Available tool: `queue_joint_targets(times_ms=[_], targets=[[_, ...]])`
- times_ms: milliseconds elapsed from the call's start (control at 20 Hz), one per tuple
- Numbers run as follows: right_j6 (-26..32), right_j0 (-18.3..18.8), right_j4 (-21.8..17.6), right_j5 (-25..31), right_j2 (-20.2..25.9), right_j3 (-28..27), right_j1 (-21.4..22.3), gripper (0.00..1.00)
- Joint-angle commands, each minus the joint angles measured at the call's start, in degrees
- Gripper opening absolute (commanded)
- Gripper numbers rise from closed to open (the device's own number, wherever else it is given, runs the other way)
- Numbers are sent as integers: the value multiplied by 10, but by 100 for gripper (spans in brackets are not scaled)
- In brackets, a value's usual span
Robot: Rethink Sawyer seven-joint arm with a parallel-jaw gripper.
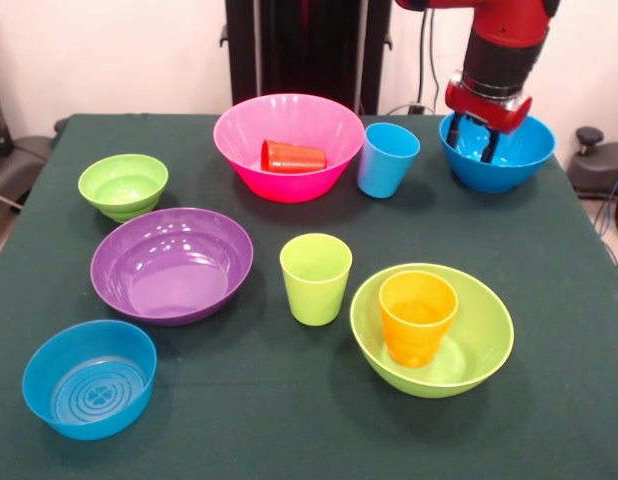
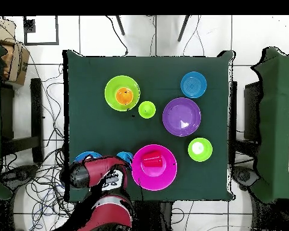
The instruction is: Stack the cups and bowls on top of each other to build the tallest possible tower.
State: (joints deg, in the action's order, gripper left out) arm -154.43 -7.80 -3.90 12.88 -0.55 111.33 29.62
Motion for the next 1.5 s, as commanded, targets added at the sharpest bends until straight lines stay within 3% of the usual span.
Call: queue_joint_targets(times_ms=[50, 200, 400, 950, 1100, 1300, 1500], targets=[[-13, -7, -5, 15, 14, -42, 4, 100], [-31, 1, 19, 26, 27, -33, 17, 100], [-68, -1, 66, 89, 23, -29, 47, 100], [-70, -35, 92, 152, -29, -73, 41, 100], [-70, -37, 96, 139, -35, -81, 29, 100], [-124, -49, 135, 98, -70, -83, -3, 100], [-169, -91, 161, 145, -146, -98, -24, 100]])
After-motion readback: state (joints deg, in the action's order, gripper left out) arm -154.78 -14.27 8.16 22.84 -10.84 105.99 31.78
